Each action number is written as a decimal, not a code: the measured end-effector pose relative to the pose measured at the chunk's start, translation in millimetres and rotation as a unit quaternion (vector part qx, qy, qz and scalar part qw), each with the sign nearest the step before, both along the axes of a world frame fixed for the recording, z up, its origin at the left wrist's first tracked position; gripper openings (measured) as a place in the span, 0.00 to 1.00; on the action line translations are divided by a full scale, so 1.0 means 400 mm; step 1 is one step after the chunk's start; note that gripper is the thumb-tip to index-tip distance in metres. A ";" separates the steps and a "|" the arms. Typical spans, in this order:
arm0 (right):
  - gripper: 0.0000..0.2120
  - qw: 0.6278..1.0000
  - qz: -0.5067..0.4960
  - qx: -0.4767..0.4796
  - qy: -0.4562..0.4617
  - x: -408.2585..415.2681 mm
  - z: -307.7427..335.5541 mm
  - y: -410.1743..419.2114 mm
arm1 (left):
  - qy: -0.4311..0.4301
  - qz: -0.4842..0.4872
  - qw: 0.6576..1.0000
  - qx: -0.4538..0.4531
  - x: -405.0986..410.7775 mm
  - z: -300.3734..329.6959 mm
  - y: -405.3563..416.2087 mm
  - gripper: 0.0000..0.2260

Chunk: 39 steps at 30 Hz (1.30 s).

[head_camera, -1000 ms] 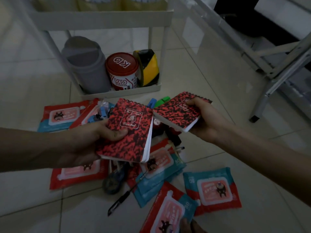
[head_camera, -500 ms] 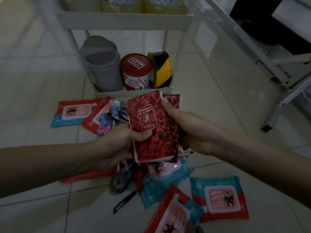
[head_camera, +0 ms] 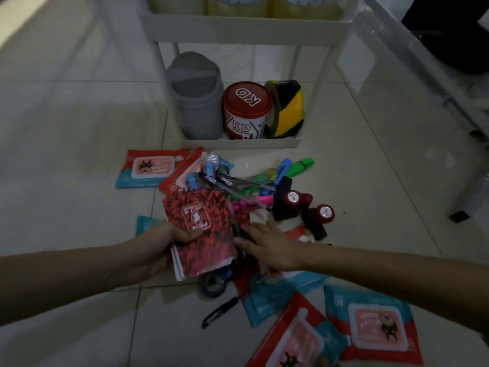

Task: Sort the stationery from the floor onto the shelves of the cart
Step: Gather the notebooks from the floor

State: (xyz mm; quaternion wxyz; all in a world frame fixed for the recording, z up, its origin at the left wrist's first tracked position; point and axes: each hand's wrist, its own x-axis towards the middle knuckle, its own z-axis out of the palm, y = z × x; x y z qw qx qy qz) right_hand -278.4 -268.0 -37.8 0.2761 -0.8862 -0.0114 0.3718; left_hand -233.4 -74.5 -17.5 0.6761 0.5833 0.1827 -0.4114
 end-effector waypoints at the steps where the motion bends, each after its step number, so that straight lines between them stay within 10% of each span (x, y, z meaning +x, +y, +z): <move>1: 0.32 0.999 0.034 -0.027 0.009 -0.005 -0.024 0.006 | 0.008 0.007 1.000 0.012 -0.011 -0.012 0.017 0.10; 11: 0.41 0.992 0.114 -0.027 0.042 -0.019 -0.075 0.107 | 0.022 -0.040 0.997 0.061 -0.075 -0.080 0.150 0.34; 15: 0.20 0.993 -0.019 -0.065 -0.094 0.036 -0.053 0.085 | 0.015 -0.026 0.996 0.087 -0.073 -0.088 0.159 0.24; 20: 0.29 0.982 0.063 -0.147 -0.100 0.120 -0.068 0.025 | -0.003 -0.055 0.994 0.092 -0.069 -0.077 0.147 0.20; 32: 0.07 0.992 -0.108 0.037 0.051 0.113 -0.014 0.018 | 0.004 -0.043 0.997 0.069 -0.047 -0.064 0.083 0.18; 39: 0.04 0.985 -0.107 0.075 -0.113 0.120 0.147 -0.023 | 0.029 0.015 0.999 -0.006 -0.028 -0.011 0.075 0.27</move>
